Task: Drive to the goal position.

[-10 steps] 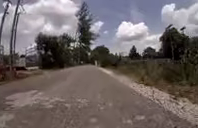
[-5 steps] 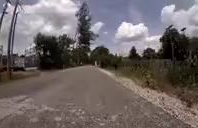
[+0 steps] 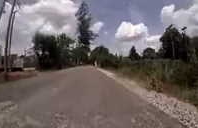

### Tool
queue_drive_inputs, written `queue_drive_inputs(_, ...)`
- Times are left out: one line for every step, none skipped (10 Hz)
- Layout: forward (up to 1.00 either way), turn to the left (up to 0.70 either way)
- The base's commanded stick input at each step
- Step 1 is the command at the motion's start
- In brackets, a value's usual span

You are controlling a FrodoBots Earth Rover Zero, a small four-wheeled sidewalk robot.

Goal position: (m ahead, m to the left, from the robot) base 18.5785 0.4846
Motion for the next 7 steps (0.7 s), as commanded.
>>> queue_drive_inputs(0.70,0.00)
queue_drive_inputs(0.70,0.00)
queue_drive_inputs(0.70,0.00)
queue_drive_inputs(0.70,0.00)
queue_drive_inputs(0.70,0.00)
queue_drive_inputs(0.70,0.00)
queue_drive_inputs(0.70,0.00)
